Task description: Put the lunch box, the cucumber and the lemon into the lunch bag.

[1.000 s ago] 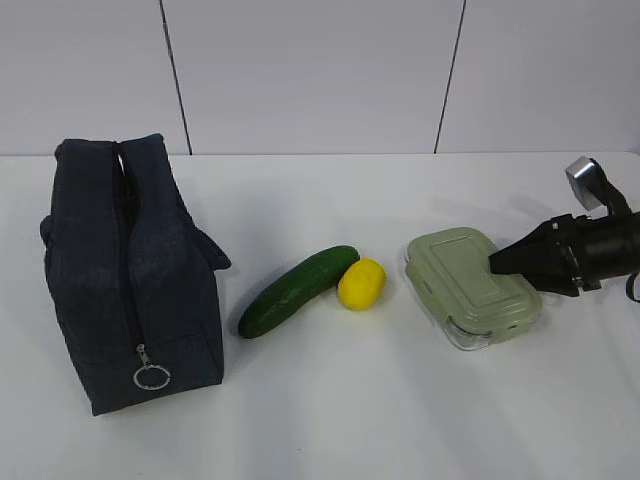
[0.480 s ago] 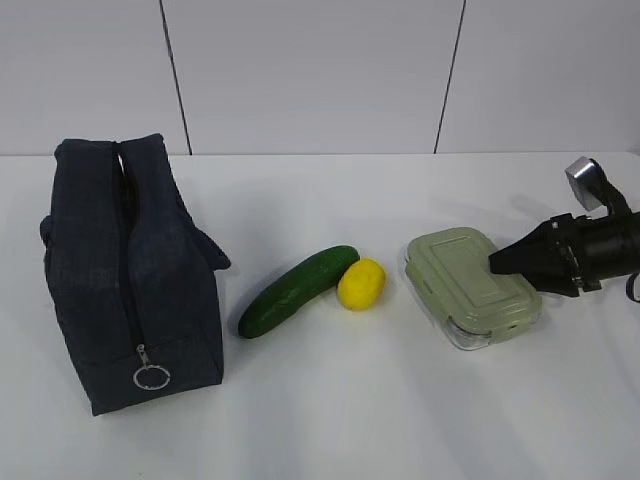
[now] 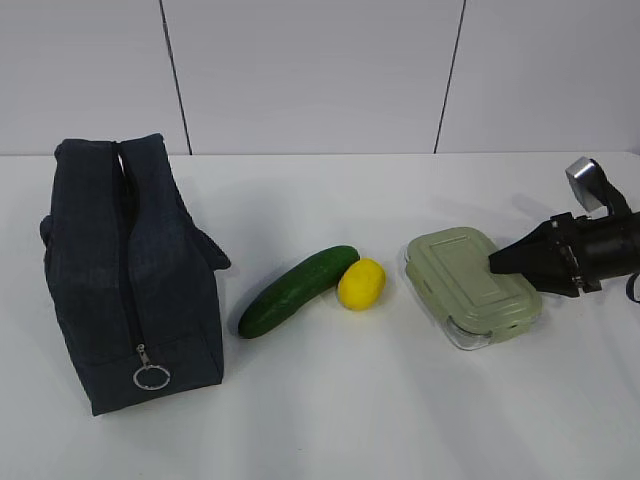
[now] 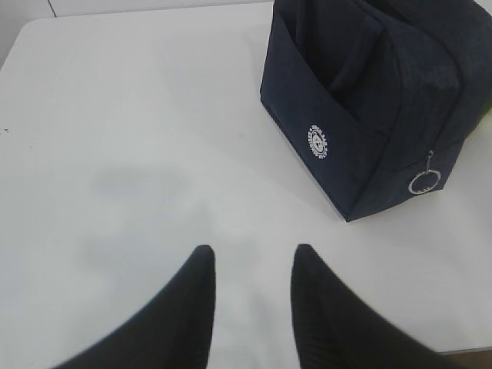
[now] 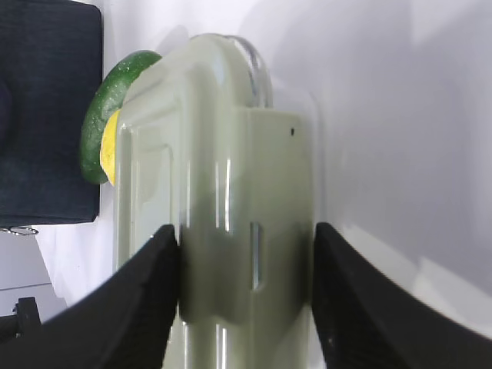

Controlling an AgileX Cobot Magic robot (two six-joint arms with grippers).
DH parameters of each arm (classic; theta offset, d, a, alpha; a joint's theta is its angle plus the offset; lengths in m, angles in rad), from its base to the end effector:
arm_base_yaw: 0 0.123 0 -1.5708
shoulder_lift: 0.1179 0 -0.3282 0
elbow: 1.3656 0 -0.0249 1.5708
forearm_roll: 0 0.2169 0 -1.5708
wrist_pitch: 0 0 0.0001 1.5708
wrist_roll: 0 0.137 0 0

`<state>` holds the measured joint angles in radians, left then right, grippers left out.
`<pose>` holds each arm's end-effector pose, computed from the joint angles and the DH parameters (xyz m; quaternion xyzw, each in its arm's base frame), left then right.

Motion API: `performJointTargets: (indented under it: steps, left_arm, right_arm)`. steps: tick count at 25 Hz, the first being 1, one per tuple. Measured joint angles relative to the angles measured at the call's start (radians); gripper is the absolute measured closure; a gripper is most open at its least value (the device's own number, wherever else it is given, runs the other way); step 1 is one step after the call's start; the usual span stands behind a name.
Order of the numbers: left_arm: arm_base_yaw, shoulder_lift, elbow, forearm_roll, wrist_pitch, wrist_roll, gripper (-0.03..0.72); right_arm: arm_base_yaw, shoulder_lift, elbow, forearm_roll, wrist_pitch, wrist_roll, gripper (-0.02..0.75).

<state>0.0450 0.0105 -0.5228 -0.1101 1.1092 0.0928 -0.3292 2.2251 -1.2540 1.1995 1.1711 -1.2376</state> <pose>-0.0407 -0.0153 0.2417 0.0244 0.8609 -0.0200 0.5079 0.4015 -0.0129 0.1360 -0.0480 0.8684 0.4600 0.1789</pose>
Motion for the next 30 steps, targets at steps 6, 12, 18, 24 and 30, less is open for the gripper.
performJointTargets:
  steps: [6, 12, 18, 24, 30]
  left_arm:
    - [0.000, 0.000, 0.000, 0.000, 0.000, 0.000, 0.446]
    - [0.000, 0.000, 0.000, 0.000, 0.000, 0.000, 0.446]
    - [0.000, 0.000, 0.000, 0.000, 0.000, 0.000, 0.446]
    - [0.000, 0.000, 0.000, 0.000, 0.000, 0.000, 0.446]
    - [0.000, 0.000, 0.000, 0.000, 0.000, 0.000, 0.446]
  right_arm:
    - [0.000, 0.000, 0.000, 0.000, 0.000, 0.000, 0.337]
    - [0.000, 0.000, 0.000, 0.000, 0.000, 0.000, 0.337]
    - [0.000, 0.000, 0.000, 0.000, 0.000, 0.008, 0.338]
    - [0.002, 0.000, 0.000, 0.000, -0.002, 0.031, 0.338]
    - [0.001, 0.000, 0.000, -0.002, -0.002, 0.041, 0.338]
